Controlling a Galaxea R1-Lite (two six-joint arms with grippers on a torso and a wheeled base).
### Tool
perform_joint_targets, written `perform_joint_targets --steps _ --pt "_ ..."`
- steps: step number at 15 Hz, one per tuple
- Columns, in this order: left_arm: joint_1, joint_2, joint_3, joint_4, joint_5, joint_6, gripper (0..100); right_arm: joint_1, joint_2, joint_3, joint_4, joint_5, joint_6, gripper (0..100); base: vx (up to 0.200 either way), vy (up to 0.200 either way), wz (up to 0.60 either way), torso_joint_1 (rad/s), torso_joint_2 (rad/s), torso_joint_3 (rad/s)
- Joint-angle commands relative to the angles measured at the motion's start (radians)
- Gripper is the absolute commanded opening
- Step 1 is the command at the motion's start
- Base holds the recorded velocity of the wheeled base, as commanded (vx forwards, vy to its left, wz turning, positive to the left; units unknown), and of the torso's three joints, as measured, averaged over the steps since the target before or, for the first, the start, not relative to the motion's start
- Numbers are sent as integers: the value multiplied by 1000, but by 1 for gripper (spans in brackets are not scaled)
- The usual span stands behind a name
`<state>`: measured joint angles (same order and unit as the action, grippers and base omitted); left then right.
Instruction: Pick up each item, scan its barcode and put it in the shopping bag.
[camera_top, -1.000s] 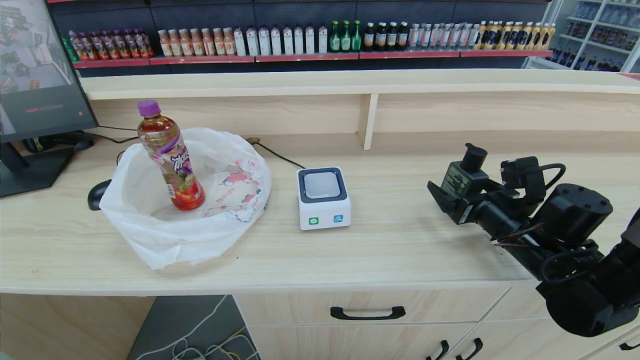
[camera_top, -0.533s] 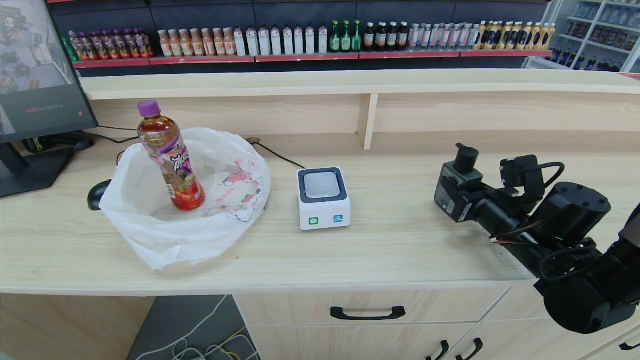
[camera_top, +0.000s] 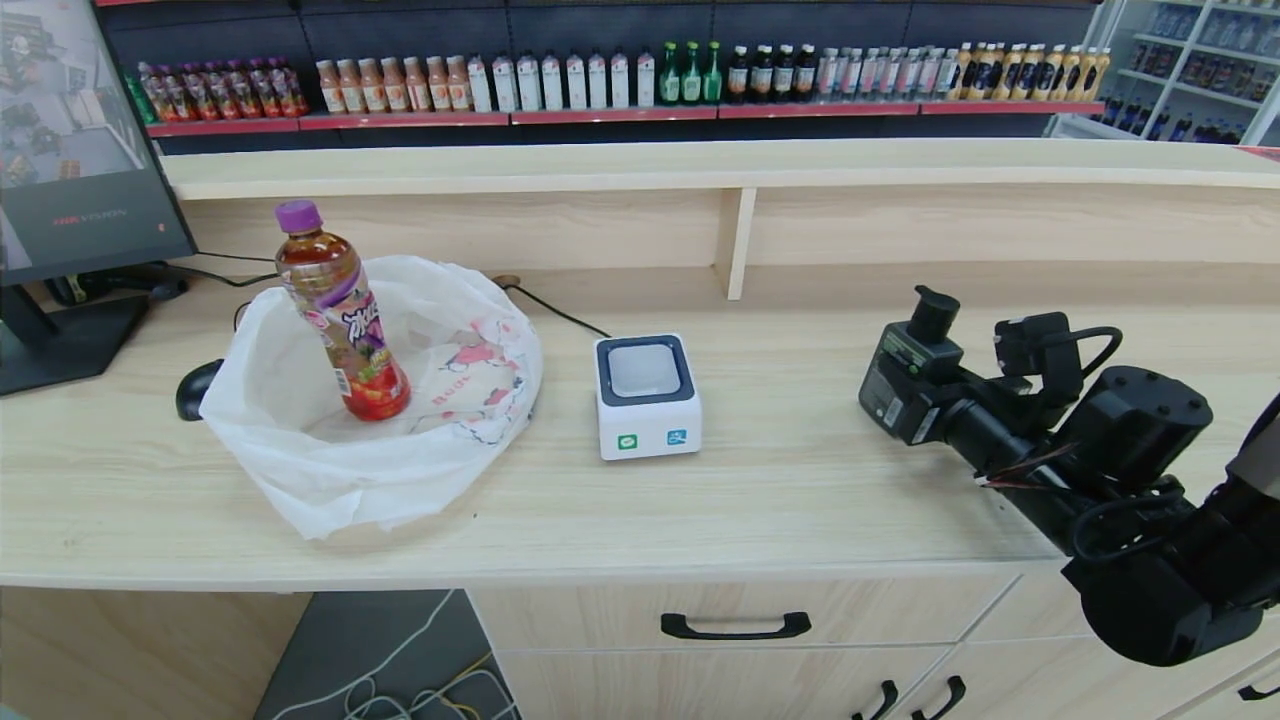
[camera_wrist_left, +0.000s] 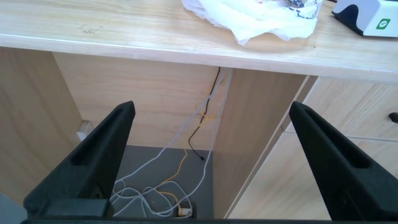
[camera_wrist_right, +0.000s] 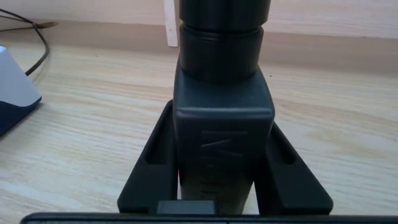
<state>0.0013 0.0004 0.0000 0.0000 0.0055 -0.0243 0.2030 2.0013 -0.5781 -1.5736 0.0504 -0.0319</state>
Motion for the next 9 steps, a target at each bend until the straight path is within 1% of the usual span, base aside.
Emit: perform_joint_targets --steps 1,9 --pt "0 0 0 0 1 0 100 1 13 -2 3 0 0 0 0 0 0 0 0 0" --pt "0 0 0 0 1 0 100 1 24 -9 3 0 0 0 0 0 0 0 0 0"
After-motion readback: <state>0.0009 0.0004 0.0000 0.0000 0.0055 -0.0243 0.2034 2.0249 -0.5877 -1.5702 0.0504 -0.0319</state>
